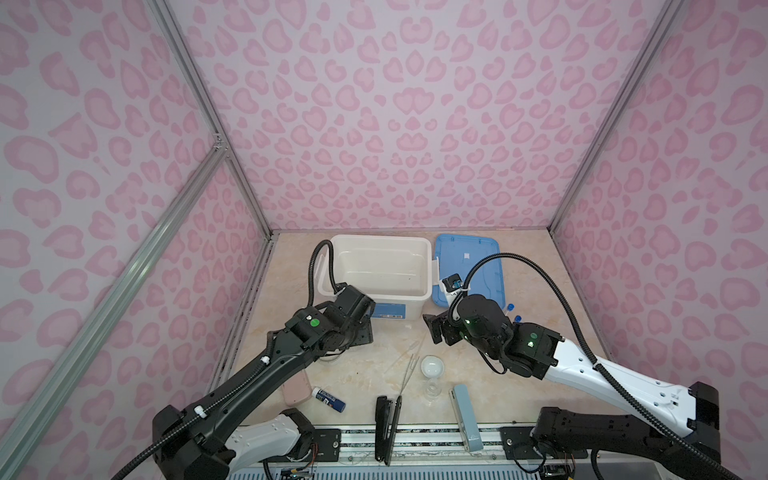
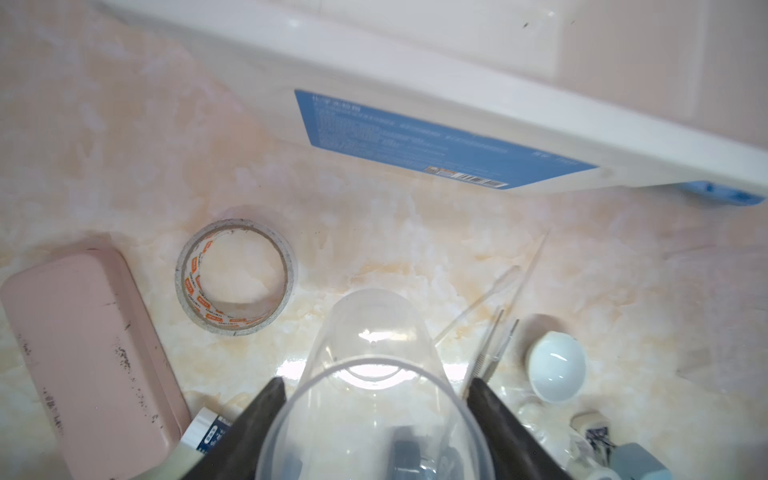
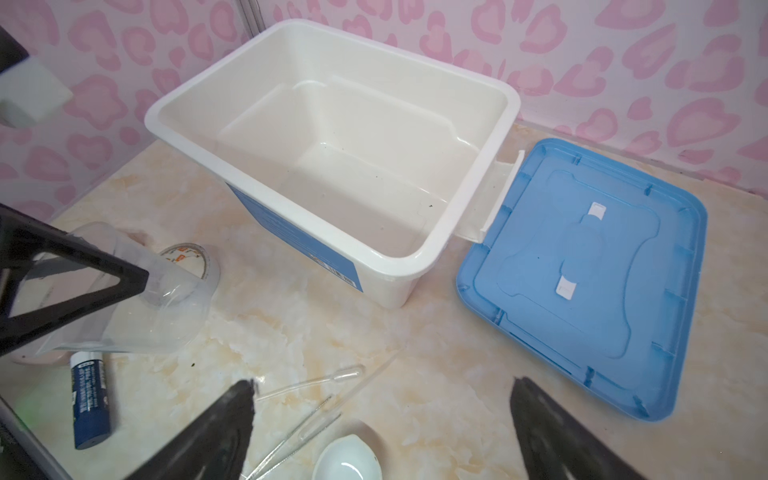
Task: Organize the chemistry lab equipment
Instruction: 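Lift the beaker with the left gripper and carry it over the white bin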
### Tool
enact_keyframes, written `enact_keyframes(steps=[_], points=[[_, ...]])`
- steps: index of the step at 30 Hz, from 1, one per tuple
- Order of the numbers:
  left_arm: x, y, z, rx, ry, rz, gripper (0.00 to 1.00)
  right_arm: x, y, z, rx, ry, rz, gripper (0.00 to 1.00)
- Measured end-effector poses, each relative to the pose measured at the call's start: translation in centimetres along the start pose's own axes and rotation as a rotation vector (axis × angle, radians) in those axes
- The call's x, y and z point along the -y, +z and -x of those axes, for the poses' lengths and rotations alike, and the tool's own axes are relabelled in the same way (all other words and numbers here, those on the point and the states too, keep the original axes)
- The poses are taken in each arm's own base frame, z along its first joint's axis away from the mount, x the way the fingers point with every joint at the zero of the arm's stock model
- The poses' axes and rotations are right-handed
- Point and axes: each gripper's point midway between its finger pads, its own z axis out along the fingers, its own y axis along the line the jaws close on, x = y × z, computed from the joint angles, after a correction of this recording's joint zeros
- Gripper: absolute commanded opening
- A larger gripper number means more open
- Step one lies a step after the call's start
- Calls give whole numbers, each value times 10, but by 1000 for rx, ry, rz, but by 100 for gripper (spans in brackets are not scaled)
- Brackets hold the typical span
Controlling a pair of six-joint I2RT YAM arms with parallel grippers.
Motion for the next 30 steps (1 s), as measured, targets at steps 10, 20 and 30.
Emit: enact_keyframes(steps=[10, 20, 30], points=[[40, -88, 104, 219, 47, -103, 67, -19, 16, 51, 56, 81, 46, 97], [14, -38, 174, 239, 31, 33, 66, -35, 84, 59, -37, 202, 47, 92], [-19, 67, 185, 108, 21, 166, 66, -18, 130, 35, -161, 271, -11, 89]])
